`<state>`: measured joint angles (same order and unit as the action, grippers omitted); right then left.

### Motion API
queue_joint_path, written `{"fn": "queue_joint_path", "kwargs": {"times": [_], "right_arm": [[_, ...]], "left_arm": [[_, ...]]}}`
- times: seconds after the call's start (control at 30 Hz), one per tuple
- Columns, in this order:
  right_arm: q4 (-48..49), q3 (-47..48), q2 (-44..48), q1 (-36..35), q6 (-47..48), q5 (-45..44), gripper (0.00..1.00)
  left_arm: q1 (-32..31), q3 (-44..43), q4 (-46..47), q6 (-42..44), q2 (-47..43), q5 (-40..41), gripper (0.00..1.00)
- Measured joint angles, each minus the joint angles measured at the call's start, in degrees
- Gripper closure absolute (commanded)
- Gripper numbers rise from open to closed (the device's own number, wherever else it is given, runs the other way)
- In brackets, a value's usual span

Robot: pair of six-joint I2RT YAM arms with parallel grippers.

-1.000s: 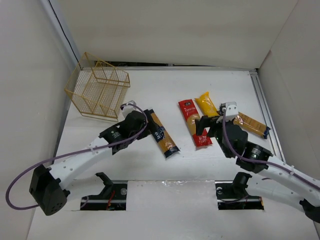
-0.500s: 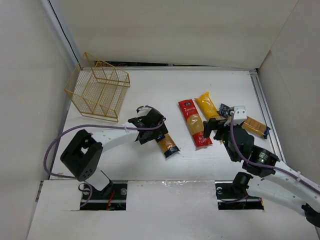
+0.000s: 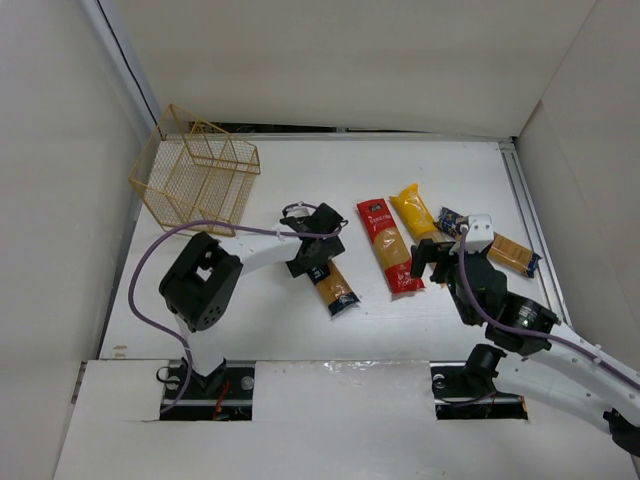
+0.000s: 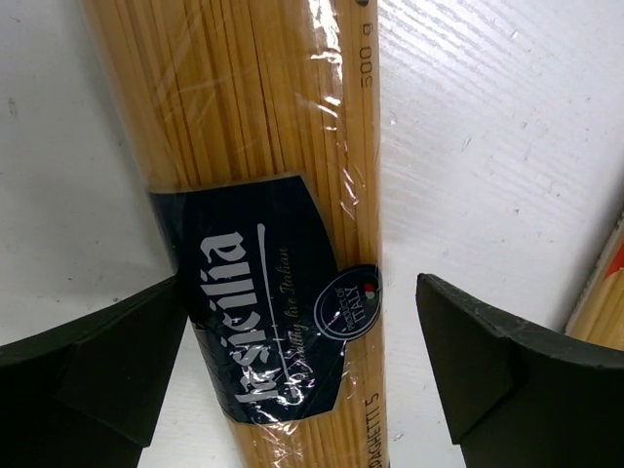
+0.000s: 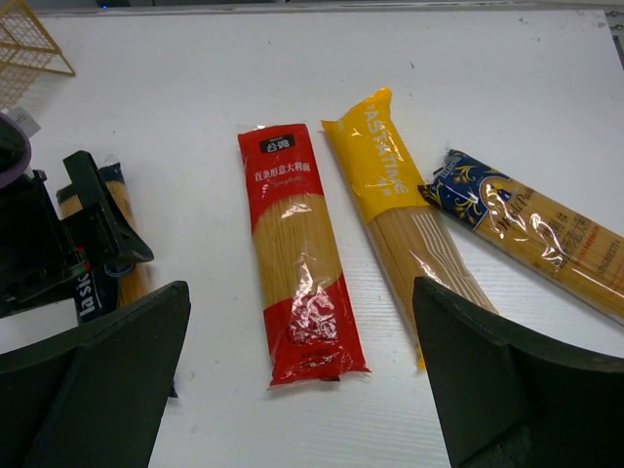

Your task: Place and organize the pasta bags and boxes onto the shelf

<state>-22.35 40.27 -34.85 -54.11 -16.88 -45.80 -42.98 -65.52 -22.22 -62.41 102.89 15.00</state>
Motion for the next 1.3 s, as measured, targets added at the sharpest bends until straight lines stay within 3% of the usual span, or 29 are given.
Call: {"fn": "queue_joint_path", "kwargs": {"times": [0.07, 0.1, 0.13, 0.17, 0.3, 0.4, 0.43, 0.47, 0.73, 0.87, 0.97, 1.07, 1.2, 1.3], "right_arm": [[-0.02, 0.00, 0.00, 0.04, 0.00, -0.09, 0.00], [-0.02, 0.00, 0.00, 0.04, 0.00, -0.13, 0.00], [-0.02, 0.00, 0.00, 0.04, 0.00, -0.13, 0.00], [-0.02, 0.00, 0.00, 0.04, 0.00, -0.15, 0.00], [-0.15, 0.00, 0.00, 0.04, 0.00, -0.42, 0.00], [-0.17, 0.00, 0.00, 0.07, -0.02, -0.55, 0.00], [-0.20, 0.00, 0.02, 0.07, -0.02, -0.55, 0.00], [-0.17, 0.00, 0.07, 0.07, -0.02, -0.55, 0.00], [-0.39, 0.00, 1.38, 0.07, -0.68, -0.57, 0.00], [-0.46, 0.00, 2.12, 0.07, -0.70, -0.57, 0.00], [-0.39, 0.00, 2.27, 0.07, -0.70, -0.57, 0.00], [-0.07, -0.20, 2.40, 0.09, -0.31, -0.57, 0.00], [0.92, -1.66, 3.23, 0.09, 1.31, -0.48, 0.00], [1.44, -1.88, 3.30, 0.09, 2.80, -0.44, 0.00]], "left_arm": [[0.55, -0.33, -0.04, -0.02, 0.24, -0.70, 0.02], [1.11, -0.39, 0.02, -0.02, 0.37, -1.46, 0.13], [1.29, -0.42, 0.09, -0.07, 0.37, -1.75, 0.13], [1.66, -0.42, 0.13, 0.17, 0.39, -2.12, 0.28], [3.26, 0.15, 0.61, 0.98, 0.48, -4.02, 0.55], [4.09, 0.46, 1.29, 1.70, 0.48, -5.44, 0.70], [4.28, 0.46, 1.62, 1.97, 0.48, -5.77, 0.94], [4.50, 0.46, 1.92, 2.12, 0.46, -6.08, 1.00], [4.39, -0.55, 3.32, 7.89, -0.74, -5.70, 1.00], [2.12, -0.61, 1.25, 14.62, -4.63, 2.23, 1.00], [0.22, -0.59, 2.51, 21.24, -12.98, 7.82, 1.00], [-0.44, 2.03, 12.39, 29.40, -25.22, 13.29, 1.00], [0.63, 8.61, 34.80, 43.60, -41.48, 22.38, 1.00], [5.95, 8.57, 45.62, 51.47, -44.65, 28.33, 1.00]]}}
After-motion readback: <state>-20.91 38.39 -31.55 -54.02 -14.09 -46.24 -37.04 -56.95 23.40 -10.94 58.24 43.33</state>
